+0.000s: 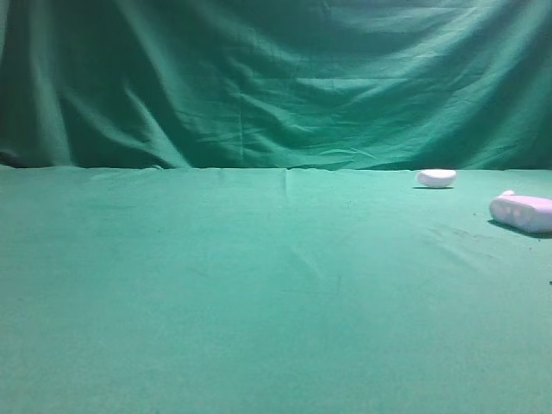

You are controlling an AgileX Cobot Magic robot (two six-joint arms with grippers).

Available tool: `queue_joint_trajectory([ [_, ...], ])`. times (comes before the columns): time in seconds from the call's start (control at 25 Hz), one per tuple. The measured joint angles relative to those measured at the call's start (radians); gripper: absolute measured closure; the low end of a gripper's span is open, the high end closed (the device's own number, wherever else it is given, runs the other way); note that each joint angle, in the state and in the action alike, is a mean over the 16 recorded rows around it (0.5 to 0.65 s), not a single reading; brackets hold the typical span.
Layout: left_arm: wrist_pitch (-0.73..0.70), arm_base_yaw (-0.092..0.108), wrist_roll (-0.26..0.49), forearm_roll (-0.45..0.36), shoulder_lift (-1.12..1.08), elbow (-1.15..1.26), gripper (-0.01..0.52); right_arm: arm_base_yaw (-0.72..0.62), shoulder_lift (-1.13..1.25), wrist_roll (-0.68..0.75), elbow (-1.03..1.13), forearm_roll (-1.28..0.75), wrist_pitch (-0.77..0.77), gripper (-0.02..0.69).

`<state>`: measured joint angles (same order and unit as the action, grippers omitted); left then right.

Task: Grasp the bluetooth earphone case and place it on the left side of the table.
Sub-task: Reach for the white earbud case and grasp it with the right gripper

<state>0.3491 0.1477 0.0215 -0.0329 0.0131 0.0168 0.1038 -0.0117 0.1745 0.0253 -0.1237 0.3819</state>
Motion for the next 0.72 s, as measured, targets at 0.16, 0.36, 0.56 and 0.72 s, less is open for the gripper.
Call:
queue_joint_trajectory([
  [0.16, 0.0, 0.0, 0.0, 0.0, 0.0, 0.0, 0.514, 0.0, 0.0, 0.0, 0.0, 0.0, 0.0, 0.665],
  [0.36, 0.0, 0.0, 0.0, 0.0, 0.0, 0.0, 0.514, 0.0, 0.0, 0.0, 0.0, 0.0, 0.0, 0.665],
  [0.56, 0.0, 0.0, 0.0, 0.0, 0.0, 0.0, 0.514, 0.0, 0.0, -0.001, 0.0, -0.028, -0.005, 0.665],
  [0.72, 0.0, 0.0, 0.0, 0.0, 0.0, 0.0, 0.514, 0.0, 0.0, 0.002, 0.001, -0.078, -0.055, 0.665],
])
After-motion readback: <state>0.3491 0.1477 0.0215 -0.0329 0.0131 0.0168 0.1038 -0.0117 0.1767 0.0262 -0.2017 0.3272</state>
